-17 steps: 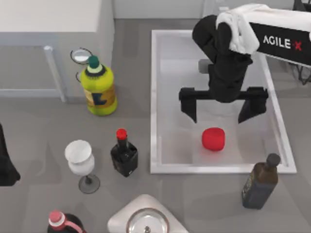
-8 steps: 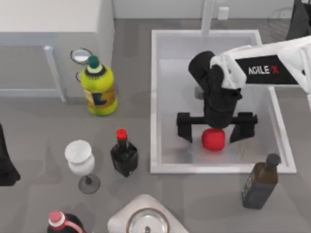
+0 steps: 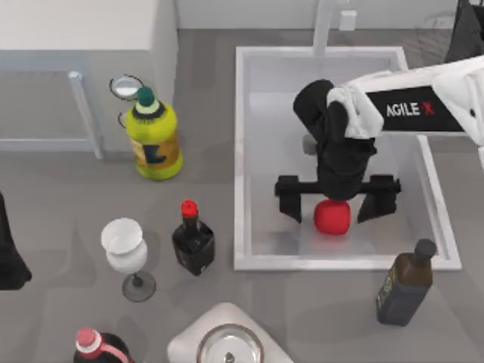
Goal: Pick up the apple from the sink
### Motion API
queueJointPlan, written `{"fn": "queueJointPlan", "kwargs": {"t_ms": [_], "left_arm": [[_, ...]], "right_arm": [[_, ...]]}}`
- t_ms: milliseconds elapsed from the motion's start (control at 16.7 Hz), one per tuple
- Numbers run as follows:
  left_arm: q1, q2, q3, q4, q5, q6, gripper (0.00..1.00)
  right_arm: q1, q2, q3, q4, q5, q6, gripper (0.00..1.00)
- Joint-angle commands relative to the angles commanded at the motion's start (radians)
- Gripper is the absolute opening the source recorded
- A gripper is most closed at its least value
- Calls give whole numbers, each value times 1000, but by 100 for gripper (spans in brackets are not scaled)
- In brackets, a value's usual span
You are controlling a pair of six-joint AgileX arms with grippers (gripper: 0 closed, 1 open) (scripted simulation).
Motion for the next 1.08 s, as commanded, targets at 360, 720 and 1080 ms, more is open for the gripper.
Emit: {"fn": "queueJointPlan", "kwargs": {"t_ms": [360,720,1080], "left_arm": [[0,0,0,0,0,0,100],[0,0,0,0,0,0,100],[0,0,0,0,0,0,100]], "right_arm": [[0,0,0,0,0,0,17],[0,0,0,0,0,0,0],[-3,-65,15,-33,23,-10,0]]}}
